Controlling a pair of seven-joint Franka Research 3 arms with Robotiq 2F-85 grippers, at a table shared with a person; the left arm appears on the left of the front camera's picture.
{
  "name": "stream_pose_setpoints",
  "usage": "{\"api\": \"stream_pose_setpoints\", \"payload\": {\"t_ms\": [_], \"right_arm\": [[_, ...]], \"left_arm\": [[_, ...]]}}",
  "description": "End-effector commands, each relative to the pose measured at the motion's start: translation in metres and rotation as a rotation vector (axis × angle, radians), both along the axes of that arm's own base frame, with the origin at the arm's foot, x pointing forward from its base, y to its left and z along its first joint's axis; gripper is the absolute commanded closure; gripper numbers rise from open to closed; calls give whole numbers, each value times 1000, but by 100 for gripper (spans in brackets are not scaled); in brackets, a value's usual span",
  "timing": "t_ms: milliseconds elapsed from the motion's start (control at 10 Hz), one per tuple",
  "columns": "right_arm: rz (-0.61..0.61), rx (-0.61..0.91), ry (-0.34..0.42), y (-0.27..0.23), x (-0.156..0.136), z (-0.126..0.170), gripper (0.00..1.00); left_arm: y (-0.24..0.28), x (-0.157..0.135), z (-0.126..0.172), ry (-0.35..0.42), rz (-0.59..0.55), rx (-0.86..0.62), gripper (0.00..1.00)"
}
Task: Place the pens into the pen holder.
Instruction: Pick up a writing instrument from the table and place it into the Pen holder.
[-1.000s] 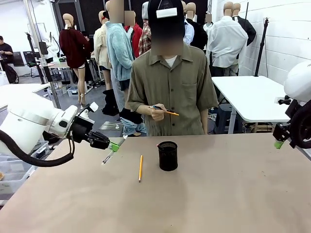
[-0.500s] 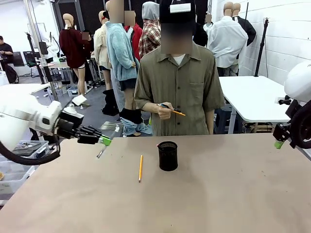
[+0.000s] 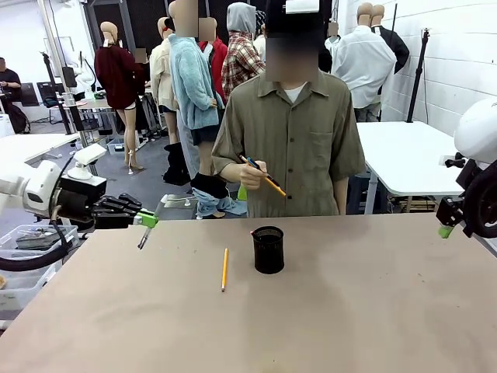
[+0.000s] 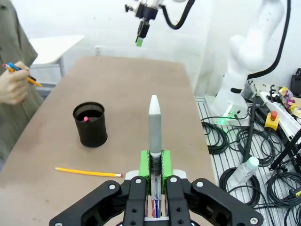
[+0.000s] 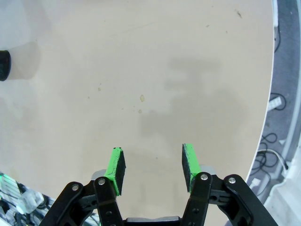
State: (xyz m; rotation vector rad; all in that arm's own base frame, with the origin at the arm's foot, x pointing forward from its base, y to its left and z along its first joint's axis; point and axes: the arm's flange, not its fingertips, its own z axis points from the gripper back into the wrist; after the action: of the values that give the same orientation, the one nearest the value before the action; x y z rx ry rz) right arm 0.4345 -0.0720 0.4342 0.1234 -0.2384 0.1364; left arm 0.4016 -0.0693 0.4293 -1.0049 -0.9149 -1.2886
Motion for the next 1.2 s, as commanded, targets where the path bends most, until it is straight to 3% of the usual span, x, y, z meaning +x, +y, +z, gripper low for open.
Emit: {"api": "stream_pose_setpoints", "payload": {"t_ms": [0, 400, 700, 900, 1100], "right_arm": [[-20, -33, 0, 3, 0, -2, 38], [-20, -33, 0, 3, 0, -2, 38], [-20, -33, 0, 3, 0, -2, 38], [-20, -33, 0, 3, 0, -2, 38], [-20, -33, 0, 3, 0, -2, 38]], "left_arm": [[3, -4, -7, -29, 0, -65, 100], [-9, 1, -12, -68, 16, -122, 100], [-32, 9, -25, -57, 13, -120, 100], [-5, -16, 1, -99, 49, -91, 100], [52, -62, 35, -165, 164, -26, 100]]}}
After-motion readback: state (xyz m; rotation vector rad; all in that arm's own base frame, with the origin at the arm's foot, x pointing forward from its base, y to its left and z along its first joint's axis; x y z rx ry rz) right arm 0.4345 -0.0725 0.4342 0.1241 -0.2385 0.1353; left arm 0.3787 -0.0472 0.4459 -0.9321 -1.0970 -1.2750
